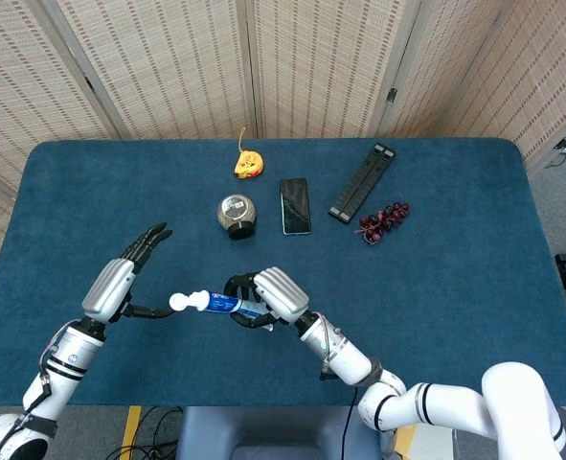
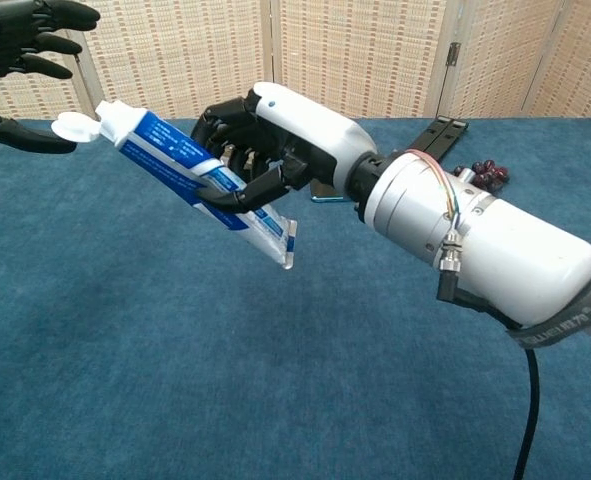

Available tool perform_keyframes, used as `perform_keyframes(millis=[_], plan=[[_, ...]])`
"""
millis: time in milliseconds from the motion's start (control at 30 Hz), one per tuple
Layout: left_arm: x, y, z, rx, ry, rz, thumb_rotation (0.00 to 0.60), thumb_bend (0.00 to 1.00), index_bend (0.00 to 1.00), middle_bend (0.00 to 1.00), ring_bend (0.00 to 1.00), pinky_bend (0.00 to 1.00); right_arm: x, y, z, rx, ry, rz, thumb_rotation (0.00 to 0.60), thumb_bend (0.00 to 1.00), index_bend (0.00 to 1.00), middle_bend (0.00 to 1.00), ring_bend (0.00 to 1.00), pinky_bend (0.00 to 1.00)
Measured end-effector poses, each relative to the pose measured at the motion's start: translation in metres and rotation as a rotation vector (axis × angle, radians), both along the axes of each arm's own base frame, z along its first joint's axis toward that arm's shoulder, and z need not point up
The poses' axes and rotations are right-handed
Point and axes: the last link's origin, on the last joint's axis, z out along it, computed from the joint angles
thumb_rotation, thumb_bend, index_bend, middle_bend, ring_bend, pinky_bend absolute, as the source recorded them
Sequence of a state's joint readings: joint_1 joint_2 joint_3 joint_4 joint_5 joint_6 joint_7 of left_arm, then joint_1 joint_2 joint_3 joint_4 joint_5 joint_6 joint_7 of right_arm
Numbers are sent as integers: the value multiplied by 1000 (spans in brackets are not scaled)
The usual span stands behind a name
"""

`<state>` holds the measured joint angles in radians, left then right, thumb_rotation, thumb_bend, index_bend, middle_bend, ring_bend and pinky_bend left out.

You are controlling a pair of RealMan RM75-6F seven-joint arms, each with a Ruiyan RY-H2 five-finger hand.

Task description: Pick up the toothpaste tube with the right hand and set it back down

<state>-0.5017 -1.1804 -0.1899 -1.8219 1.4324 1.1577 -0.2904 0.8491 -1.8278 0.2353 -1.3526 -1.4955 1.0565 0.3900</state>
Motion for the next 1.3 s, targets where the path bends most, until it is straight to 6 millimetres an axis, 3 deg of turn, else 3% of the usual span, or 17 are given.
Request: perform_keyframes(millis=[700, 900, 933, 1000, 1100, 1167, 1233, 1300], plan=[[14, 2, 5, -2, -4, -38, 600, 87, 0, 0, 0, 138, 4, 3, -8, 10, 51, 19, 600, 601, 679, 636, 555, 626], [10, 5, 14, 16, -34, -10, 599, 86, 0, 0, 0, 138, -5, 2, -5, 12, 34, -10, 600, 601, 679, 636, 555, 626], [9, 6, 16, 15, -46, -3, 577, 86, 0, 0, 0, 138, -8, 2, -4, 15, 29, -19, 600, 601, 679, 636, 555, 626], [8, 7, 19, 9, -86, 14, 478, 86, 0, 0, 0, 138, -11, 1, -3, 21, 20, -32, 600, 601, 679, 636, 555, 626], [7, 8, 24, -12, -157, 35, 219, 53, 0, 0, 0, 138, -14, -1, -2, 34, 5, -49, 600, 601, 679, 635, 555, 626], [6, 8, 27, -31, -207, 42, 97, 28, 0, 0, 0, 137, -14, -1, -2, 38, 0, -50, 600, 601, 679, 635, 555, 626], [6, 8, 28, -48, -242, 41, 25, 15, 0, 0, 0, 137, -11, -1, -2, 47, -9, -51, 600, 601, 679, 636, 555, 626], [7, 6, 27, -67, -263, 29, 1, 6, 0, 0, 0, 137, -6, -1, -3, 59, -16, -51, 600, 601, 679, 636, 555, 626]])
